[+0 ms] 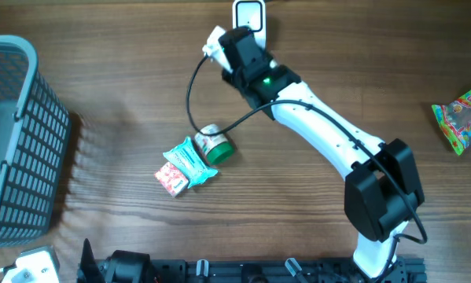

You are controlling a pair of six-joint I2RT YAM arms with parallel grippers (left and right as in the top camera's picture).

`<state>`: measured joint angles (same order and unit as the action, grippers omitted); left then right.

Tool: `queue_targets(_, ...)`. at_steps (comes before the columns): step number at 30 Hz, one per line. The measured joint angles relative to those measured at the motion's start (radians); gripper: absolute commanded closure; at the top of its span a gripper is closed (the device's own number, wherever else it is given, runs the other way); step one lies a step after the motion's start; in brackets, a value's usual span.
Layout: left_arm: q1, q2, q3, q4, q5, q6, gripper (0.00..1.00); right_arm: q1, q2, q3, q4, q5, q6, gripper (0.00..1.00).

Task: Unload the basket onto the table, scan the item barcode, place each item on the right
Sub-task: 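Lift the Hansaplast pack and hold it at the scanner face, then carry the Hansaplast pack right and drop it near the Haribo bag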

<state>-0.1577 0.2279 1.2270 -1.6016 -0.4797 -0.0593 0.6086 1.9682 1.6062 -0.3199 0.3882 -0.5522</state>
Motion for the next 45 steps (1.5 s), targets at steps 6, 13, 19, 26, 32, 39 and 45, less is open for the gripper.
queue_targets(6, 0.000, 0.000, 0.000, 0.000, 0.000, 0.000, 0.00, -0.079, 0.014, 0.001, 0.256, 0.062, -0.197, 0.46)
queue_targets(13, 0.000, 0.000, 0.000, 0.000, 0.000, 0.000, 0.00, -0.086, 0.216, 0.008, 0.666, 0.127, -0.526, 0.48)
queue_targets(19, 0.000, 0.000, 0.000, 0.000, 0.000, 0.000, 0.00, -0.087, 0.387, 0.082, 0.808, 0.146, -0.750, 0.48)
queue_targets(26, 0.000, 0.000, 0.000, 0.000, 0.000, 0.000, 0.00, -0.087, 0.479, 0.297, 0.785, 0.113, -0.827, 0.48)
queue_targets(32, 0.000, 0.000, 0.000, 0.000, 0.000, 0.000, 0.00, -0.087, 0.531, 0.349, 0.787, 0.063, -0.875, 0.47)
queue_targets(39, 0.000, 0.000, 0.000, 0.000, 0.000, 0.000, 0.00, -0.087, 0.612, 0.349, 0.822, 0.054, -0.909, 0.47)
queue_targets(45, 0.000, 0.000, 0.000, 0.000, 0.000, 0.000, 0.00, -0.081, 0.616, 0.349, 0.855, 0.053, -0.935, 0.47)
